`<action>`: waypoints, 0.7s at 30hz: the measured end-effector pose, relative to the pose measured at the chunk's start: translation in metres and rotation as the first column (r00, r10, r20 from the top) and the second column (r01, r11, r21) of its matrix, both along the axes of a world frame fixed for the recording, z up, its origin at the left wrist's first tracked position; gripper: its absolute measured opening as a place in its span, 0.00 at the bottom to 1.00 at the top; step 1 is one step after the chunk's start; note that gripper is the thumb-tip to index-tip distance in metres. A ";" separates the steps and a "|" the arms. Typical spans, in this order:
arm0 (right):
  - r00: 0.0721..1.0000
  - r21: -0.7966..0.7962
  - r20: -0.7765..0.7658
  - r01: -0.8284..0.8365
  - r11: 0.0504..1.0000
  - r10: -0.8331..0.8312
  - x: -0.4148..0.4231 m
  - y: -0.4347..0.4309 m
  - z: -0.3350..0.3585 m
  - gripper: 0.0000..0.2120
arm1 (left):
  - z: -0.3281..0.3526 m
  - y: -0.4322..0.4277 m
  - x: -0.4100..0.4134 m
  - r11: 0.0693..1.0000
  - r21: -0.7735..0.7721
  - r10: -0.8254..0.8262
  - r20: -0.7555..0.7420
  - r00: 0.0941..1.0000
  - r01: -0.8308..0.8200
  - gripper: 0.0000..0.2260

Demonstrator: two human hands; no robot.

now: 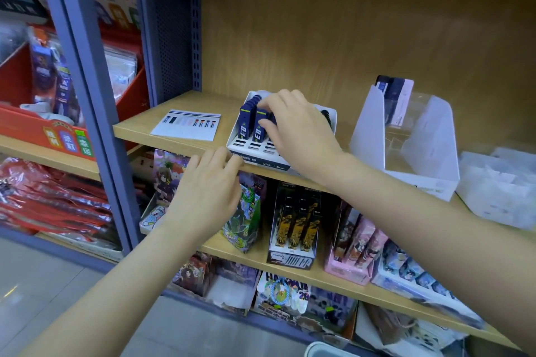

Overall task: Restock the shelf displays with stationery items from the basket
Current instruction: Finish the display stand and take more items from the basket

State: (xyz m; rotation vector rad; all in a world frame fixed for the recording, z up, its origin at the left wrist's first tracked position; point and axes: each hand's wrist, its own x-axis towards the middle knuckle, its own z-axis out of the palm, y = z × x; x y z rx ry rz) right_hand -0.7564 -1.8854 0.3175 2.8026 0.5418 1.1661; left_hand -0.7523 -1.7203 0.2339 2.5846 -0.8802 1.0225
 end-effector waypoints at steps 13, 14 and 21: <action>0.876 -0.048 -0.465 0.121 0.991 -0.129 -0.169 -0.120 -0.205 0.10 | -0.174 -0.077 -0.106 0.982 0.115 -0.077 -0.464 0.883 0.146 0.08; 0.831 -0.026 -0.534 0.165 0.986 -0.153 -0.182 -0.131 -0.228 0.09 | -0.189 -0.084 -0.111 0.977 0.127 -0.080 -0.519 0.851 0.170 0.08; 0.294 0.128 -0.955 0.530 0.838 -0.039 -0.263 -0.168 -0.375 0.18 | -0.281 -0.123 -0.147 0.977 0.136 0.036 -0.866 0.498 0.164 0.19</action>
